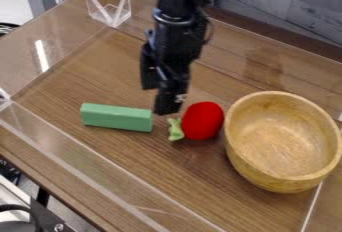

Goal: Put the green stick in the brown bowl

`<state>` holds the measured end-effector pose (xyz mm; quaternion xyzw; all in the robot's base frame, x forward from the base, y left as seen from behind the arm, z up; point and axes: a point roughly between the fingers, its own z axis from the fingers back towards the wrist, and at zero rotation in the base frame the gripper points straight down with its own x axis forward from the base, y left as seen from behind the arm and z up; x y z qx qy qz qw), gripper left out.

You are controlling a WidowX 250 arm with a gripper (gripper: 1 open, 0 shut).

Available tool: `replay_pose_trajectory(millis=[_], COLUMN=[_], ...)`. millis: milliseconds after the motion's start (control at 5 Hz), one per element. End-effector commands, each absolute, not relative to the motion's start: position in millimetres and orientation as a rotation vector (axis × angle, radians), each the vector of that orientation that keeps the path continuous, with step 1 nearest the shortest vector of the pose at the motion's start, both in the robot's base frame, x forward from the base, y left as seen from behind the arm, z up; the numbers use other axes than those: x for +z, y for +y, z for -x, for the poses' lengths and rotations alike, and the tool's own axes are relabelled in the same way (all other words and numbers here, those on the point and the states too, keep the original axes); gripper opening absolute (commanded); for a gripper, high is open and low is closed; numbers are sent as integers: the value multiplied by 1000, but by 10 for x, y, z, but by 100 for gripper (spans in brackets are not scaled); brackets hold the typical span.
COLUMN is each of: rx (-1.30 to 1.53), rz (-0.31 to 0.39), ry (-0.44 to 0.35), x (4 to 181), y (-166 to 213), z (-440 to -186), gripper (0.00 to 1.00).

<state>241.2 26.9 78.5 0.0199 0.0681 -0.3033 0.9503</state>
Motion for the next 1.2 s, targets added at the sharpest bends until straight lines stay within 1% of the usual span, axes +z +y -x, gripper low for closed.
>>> replay_pose_trajectory(millis=[0,200,400,800,1000], rx=[-794,-894,-951,-1104,-1158], rz=[-74,-94,-97,-121,-126], ry=[88,84,77,65,63], x=[931,909,865,533,500], y=[413,659,820,695,768], z=[-2348,-2300,-2258,-2247,-2266], gripper=[100,100,100,100,100])
